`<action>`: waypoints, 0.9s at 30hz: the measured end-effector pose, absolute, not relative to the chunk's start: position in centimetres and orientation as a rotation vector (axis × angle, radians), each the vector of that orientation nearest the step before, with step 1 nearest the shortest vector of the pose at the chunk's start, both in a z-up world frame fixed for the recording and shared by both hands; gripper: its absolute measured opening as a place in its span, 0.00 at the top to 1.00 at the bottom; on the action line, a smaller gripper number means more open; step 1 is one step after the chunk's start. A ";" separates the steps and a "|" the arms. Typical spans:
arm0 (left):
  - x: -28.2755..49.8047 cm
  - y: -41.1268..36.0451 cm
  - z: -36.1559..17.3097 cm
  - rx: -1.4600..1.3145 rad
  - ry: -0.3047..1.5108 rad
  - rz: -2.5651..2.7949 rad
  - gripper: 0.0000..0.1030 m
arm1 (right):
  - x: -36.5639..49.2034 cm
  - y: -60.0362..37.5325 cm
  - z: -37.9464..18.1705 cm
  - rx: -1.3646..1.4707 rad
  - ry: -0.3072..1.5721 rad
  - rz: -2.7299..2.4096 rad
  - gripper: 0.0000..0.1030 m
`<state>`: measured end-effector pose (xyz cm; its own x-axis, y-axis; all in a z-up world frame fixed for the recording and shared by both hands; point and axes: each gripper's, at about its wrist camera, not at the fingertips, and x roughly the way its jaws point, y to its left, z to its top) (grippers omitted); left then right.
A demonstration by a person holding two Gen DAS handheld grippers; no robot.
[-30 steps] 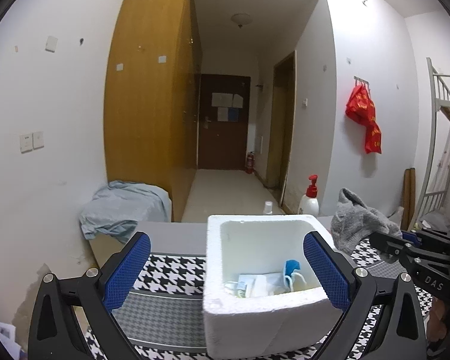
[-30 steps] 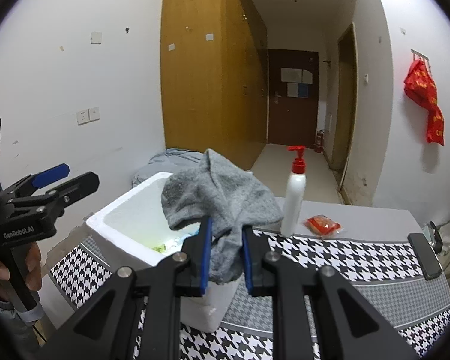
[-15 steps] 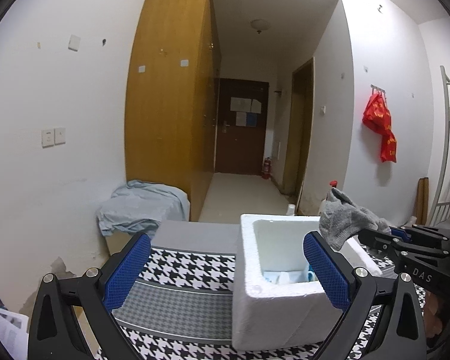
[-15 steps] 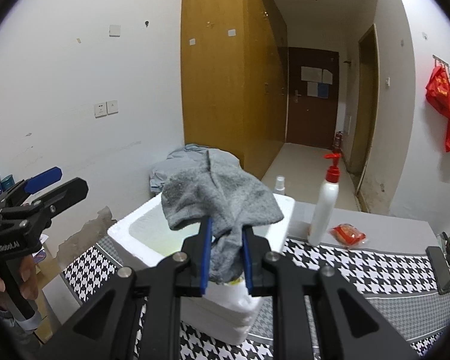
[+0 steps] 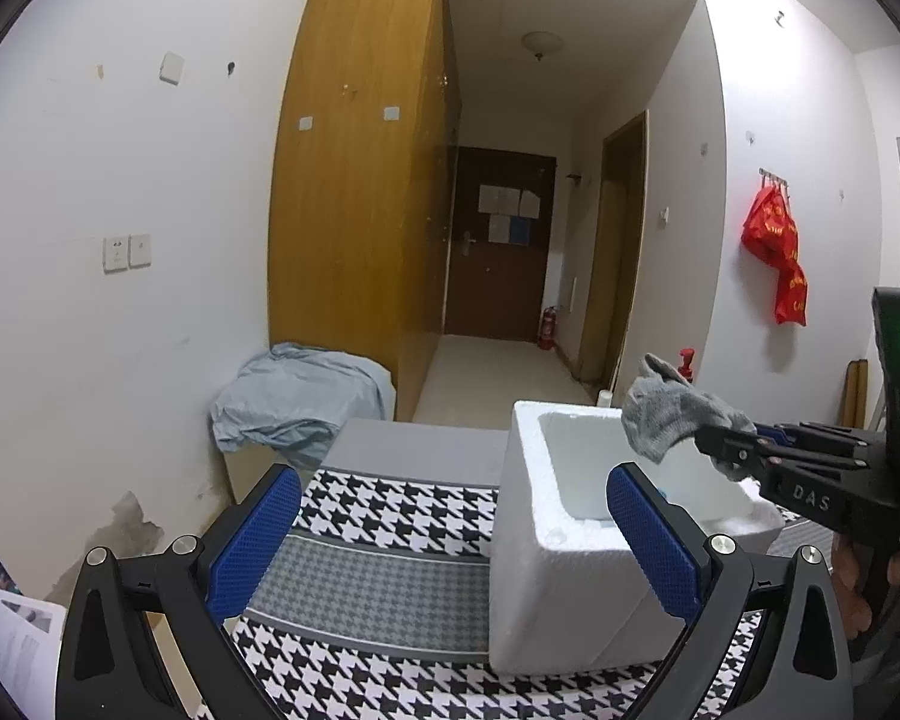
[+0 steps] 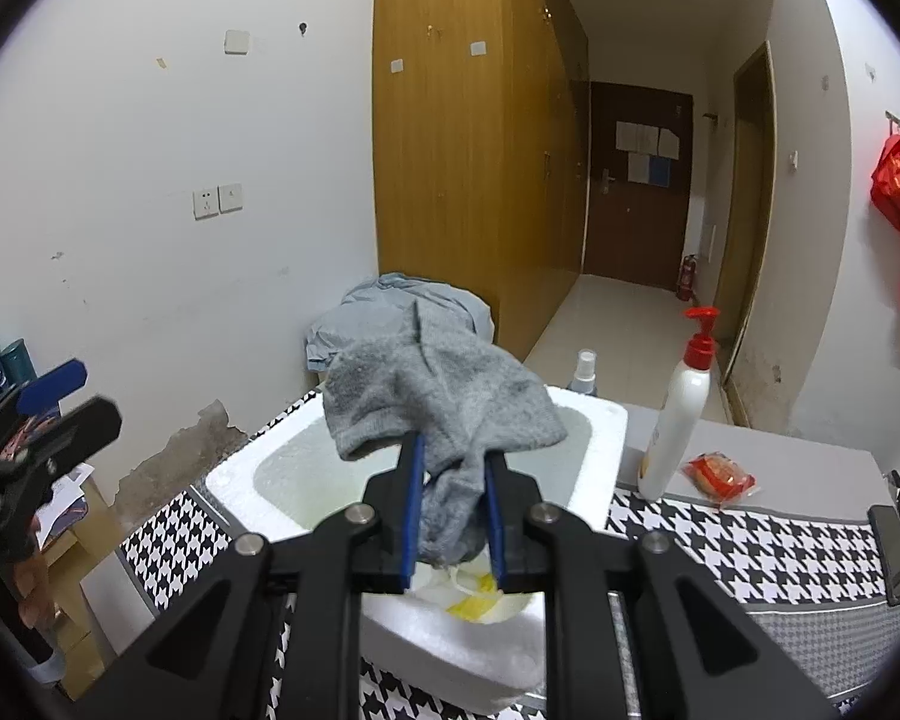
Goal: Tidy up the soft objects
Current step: 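Lower the grey sock into the foam box and open the right gripper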
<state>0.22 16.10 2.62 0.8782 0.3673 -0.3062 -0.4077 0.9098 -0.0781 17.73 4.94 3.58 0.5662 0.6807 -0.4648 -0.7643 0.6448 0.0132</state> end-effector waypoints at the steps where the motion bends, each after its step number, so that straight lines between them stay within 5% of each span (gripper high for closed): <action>1: 0.2 16.1 2.5 -0.142 0.291 0.407 0.01 | 17.8 5.1 3.5 -0.197 0.463 0.859 0.79; 24: 1.5 15.9 0.7 -0.120 0.339 0.420 0.01 | 20.0 7.4 2.6 -0.203 0.534 0.835 0.78; 27: 1.6 16.1 0.4 -0.129 0.346 0.429 0.01 | 20.5 7.5 2.3 -0.183 0.560 0.839 0.64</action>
<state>1.57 16.11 0.44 0.8523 0.3842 -0.3550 -0.4278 0.9025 -0.0504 20.50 7.48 2.34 0.5344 0.6522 -0.5376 -0.7463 0.6627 0.0621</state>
